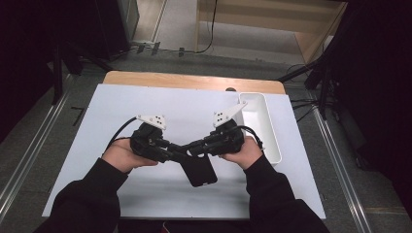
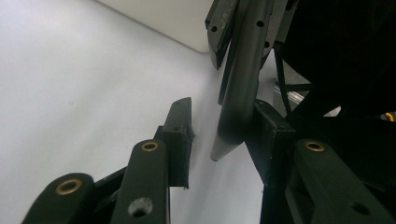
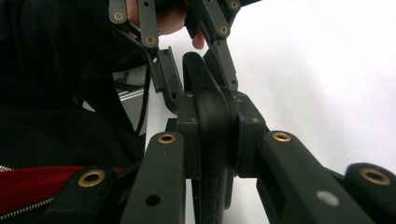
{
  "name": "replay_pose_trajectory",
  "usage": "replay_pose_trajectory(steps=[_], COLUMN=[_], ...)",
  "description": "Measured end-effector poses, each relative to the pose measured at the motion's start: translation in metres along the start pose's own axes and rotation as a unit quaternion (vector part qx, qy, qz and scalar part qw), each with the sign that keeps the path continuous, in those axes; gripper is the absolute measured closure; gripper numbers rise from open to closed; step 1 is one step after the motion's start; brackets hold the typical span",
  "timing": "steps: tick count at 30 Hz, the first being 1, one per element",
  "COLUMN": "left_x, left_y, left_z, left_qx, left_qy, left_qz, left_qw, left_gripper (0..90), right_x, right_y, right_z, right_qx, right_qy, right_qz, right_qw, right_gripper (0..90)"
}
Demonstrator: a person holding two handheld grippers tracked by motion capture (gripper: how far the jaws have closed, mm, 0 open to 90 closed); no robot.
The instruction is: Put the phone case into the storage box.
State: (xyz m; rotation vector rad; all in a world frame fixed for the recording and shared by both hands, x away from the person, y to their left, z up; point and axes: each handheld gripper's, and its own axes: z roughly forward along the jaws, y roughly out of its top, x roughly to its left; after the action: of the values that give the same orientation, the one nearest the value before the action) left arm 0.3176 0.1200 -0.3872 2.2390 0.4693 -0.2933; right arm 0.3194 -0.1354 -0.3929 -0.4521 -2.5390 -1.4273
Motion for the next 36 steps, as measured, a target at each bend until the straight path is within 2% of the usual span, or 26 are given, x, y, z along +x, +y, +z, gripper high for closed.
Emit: replay_pose_trajectory(steps=[6,14,22,27,29,36], left_x=[-0.0009,-0.0015,-0.0026,-0.0025,-0.002,-0.0029], left_y=[-0.0005,-0.0007,-0.001,-0.0008,-0.0005,0.001], left_z=[-0.0003,0.0001,0.0026,0.0019,0.0018,0.0001], left_qx=[0.0,0.006,0.016,0.013,0.015,0.014], left_qy=[-0.002,-0.005,-0.006,-0.01,-0.015,-0.012], left_qz=[0.006,0.015,0.026,0.022,0.011,0.004], left_qw=[1.0,0.9999,0.9995,0.9996,0.9997,0.9998], left_gripper=[70.8,77.4,78.8,79.1,79.2,79.5], right_x=[0.0007,-0.0005,-0.0028,-0.0039,-0.0042,-0.0046], right_y=[0.0008,0.0008,-0.0009,-0.0011,-0.0013,-0.0013], right_z=[0.0049,0.0089,0.0094,0.0093,0.0095,0.0084], right_qx=[0.004,0.009,0.009,0.006,0.006,-0.001], right_qy=[0.008,0.013,0.018,0.02,0.02,0.02], right_qz=[0.004,0.007,0.015,0.016,0.018,0.026], right_qw=[1.0,0.9999,0.9997,0.9997,0.9996,0.9995], right_gripper=[74.8,74.7,74.7,74.8,74.7,72.0])
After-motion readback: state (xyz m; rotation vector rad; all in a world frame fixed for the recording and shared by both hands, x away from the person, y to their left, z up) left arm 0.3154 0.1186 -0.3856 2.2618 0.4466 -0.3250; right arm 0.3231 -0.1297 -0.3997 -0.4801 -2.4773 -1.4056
